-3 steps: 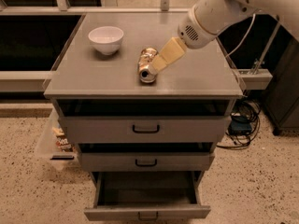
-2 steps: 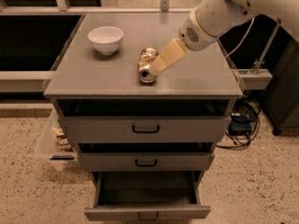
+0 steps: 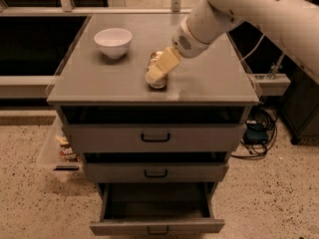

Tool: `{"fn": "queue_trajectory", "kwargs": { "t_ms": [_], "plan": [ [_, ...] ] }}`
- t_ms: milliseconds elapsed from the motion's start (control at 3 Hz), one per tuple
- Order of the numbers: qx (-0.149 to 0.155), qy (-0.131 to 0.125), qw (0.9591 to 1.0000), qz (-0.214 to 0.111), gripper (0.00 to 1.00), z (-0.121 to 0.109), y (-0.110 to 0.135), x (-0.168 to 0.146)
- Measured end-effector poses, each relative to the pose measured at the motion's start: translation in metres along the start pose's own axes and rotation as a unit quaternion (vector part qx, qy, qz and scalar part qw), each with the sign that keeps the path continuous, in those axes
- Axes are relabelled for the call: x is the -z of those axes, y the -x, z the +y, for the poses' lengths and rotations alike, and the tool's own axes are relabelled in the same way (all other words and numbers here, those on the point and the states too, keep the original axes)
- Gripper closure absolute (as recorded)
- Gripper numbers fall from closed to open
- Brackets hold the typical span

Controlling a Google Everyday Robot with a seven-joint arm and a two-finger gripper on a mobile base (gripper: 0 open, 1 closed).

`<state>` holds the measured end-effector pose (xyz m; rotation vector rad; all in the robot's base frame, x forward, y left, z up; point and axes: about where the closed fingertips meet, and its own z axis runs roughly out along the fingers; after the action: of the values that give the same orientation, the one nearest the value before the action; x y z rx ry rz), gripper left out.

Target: Place orange can into bottom drawer

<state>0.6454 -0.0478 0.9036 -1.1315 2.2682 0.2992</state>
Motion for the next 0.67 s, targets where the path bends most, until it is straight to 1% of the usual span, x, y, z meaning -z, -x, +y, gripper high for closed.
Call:
{"fn": "queue_trajectory", "kwargs": {
  "t_ms": [667],
  "plan": [
    [-0.010, 0.009, 0.9997, 0.018, 0.00, -0.008, 0.007, -0.043]
  ]
}}
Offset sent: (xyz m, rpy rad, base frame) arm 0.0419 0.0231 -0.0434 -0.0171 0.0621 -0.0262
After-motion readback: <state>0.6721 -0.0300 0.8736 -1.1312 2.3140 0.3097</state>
